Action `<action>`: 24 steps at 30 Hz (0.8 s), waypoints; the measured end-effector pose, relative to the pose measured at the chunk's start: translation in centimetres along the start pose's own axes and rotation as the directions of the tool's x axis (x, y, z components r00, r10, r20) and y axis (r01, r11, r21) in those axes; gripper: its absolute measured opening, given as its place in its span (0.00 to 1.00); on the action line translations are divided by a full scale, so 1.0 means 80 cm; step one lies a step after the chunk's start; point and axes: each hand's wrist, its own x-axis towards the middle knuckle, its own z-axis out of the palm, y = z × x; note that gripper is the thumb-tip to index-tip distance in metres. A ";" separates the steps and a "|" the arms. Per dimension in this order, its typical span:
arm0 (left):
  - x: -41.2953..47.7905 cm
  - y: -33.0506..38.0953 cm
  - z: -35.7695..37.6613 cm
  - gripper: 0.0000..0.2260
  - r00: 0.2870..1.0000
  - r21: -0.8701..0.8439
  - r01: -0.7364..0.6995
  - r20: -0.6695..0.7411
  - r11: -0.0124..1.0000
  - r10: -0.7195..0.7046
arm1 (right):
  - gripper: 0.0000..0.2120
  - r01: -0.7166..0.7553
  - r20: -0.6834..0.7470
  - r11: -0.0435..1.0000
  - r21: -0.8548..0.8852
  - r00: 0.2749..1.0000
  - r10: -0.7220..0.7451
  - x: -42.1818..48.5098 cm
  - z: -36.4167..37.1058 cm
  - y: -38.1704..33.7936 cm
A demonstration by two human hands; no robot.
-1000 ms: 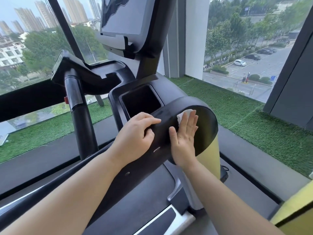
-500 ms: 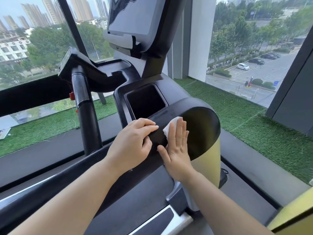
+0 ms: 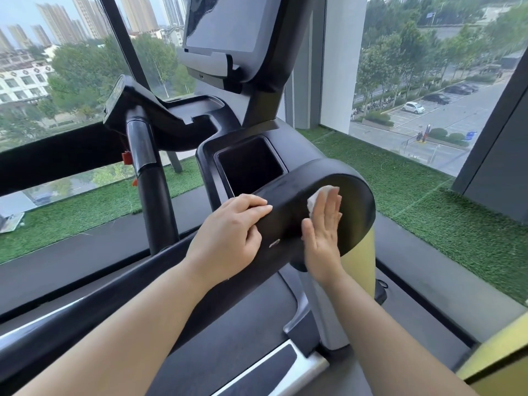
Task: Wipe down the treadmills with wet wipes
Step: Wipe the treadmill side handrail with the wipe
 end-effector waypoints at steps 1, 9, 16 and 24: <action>0.000 0.000 0.000 0.19 1.000 -0.001 -0.002 -0.005 1.000 0.002 | 0.29 -0.105 -0.039 0.992 0.071 0.993 0.108 0.004 0.002 -0.006; 0.001 -0.003 0.004 0.19 0.999 0.003 -0.019 -0.030 1.000 0.019 | 0.29 0.094 0.047 0.995 -0.021 0.995 -0.093 -0.025 0.017 -0.009; 0.001 -0.003 0.006 0.18 0.998 0.013 -0.029 -0.048 0.999 0.030 | 0.34 -0.187 -0.072 0.957 0.220 0.976 0.207 -0.025 0.038 -0.028; 0.000 -0.003 0.005 0.18 0.998 0.026 -0.041 -0.047 0.999 0.042 | 0.29 -0.451 -0.113 0.788 0.419 0.835 0.538 0.001 0.020 0.006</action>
